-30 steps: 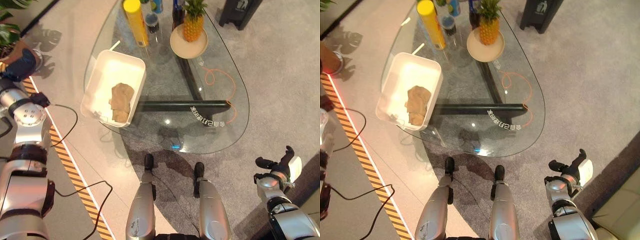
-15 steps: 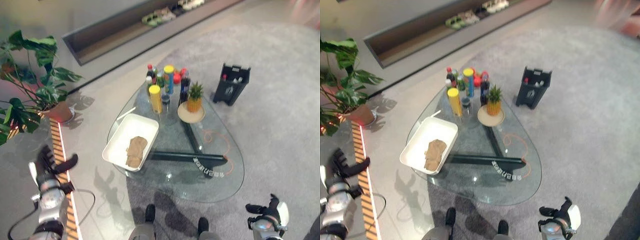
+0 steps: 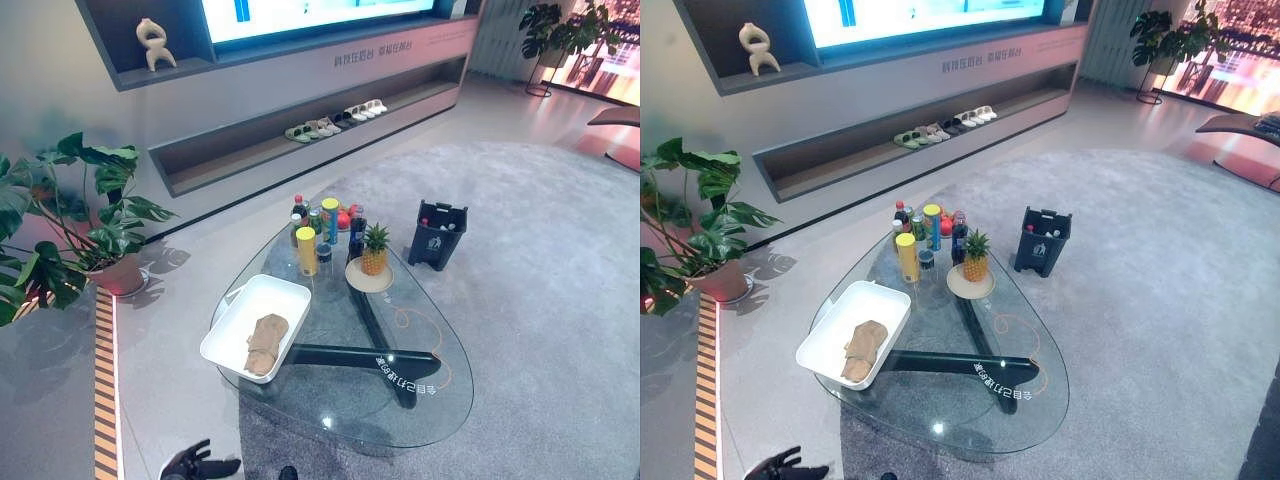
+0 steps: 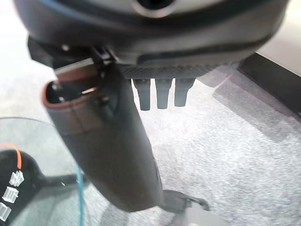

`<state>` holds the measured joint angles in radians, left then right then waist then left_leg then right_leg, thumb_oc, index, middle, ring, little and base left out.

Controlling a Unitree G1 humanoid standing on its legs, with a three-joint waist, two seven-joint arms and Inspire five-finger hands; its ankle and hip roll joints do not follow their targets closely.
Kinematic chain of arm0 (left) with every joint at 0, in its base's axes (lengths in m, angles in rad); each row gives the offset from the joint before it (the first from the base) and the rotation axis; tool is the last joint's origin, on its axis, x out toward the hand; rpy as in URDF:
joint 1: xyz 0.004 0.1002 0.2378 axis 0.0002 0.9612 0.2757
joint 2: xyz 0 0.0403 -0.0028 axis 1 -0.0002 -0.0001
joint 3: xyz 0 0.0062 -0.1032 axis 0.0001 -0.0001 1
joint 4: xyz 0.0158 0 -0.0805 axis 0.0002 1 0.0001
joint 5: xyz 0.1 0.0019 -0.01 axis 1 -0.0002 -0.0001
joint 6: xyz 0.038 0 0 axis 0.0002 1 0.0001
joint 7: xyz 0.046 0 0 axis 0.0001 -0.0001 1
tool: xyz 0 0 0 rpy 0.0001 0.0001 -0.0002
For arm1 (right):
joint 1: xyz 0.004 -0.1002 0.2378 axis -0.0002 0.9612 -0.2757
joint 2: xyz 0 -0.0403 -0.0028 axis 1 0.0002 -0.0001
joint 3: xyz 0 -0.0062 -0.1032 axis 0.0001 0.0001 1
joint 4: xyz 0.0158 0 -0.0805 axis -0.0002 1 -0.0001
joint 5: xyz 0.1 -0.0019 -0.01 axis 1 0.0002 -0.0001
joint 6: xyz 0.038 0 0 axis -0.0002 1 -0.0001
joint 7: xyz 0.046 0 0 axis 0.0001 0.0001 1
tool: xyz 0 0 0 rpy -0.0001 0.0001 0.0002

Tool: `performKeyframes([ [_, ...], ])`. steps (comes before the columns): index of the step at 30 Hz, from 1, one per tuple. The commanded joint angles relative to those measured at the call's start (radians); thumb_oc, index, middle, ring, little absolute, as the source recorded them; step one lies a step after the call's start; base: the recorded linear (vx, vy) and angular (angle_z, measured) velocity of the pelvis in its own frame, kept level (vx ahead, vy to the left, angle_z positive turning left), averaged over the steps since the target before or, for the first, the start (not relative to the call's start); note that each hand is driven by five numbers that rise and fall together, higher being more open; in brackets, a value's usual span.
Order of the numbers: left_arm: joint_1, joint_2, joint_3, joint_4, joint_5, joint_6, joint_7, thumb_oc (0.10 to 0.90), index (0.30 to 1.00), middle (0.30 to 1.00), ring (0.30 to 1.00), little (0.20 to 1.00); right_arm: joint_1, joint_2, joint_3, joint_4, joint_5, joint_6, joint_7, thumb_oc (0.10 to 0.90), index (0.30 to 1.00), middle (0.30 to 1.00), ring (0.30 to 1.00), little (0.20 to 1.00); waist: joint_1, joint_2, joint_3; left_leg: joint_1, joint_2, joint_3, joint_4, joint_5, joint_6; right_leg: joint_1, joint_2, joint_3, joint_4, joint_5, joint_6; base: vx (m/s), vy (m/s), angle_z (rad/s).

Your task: Wipe the table with a cloth and put it in the basket.

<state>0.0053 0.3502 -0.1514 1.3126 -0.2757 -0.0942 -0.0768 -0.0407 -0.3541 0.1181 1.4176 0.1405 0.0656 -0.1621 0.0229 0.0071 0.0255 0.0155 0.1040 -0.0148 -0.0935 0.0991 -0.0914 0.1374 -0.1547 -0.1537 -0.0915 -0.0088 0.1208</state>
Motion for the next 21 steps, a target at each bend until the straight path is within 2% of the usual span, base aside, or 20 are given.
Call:
performKeyframes([
  [1,-0.098,0.018,-0.012,0.03,0.069,0.025,-0.022,0.8,0.9,0.9,0.9,0.9,-0.06,-0.009,0.022,0.035,-0.049,0.007,0.022,0.8,0.9,0.9,0.9,0.9,0.019,0.002,0.032,0.062,-0.002,0.055,0.006,-0.076,0.008,-0.025,-0.03,-0.044,0.041,0.048,0.026,0.0,0.0,0.0],
  [7,-0.098,0.0,-0.035,0.055,0.111,0.056,-0.01,0.8,0.9,0.9,0.9,0.9,-0.066,0.018,0.058,0.037,-0.081,0.008,0.031,0.8,0.9,0.9,0.9,0.9,0.009,0.0,0.027,0.067,0.01,0.068,0.006,-0.076,0.002,-0.021,-0.026,-0.038,0.029,0.052,0.024,0.0,0.0,0.0],
  [21,-0.096,-0.041,-0.058,0.071,0.11,0.101,-0.038,0.8,0.9,0.9,0.9,0.9,-0.069,0.047,0.121,0.017,-0.142,0.018,0.06,0.8,0.9,0.9,0.9,0.9,0.001,-0.003,0.029,0.064,0.023,0.067,0.006,-0.071,-0.003,-0.021,-0.012,-0.029,0.025,0.044,0.012,0.0,0.0,0.0],
])
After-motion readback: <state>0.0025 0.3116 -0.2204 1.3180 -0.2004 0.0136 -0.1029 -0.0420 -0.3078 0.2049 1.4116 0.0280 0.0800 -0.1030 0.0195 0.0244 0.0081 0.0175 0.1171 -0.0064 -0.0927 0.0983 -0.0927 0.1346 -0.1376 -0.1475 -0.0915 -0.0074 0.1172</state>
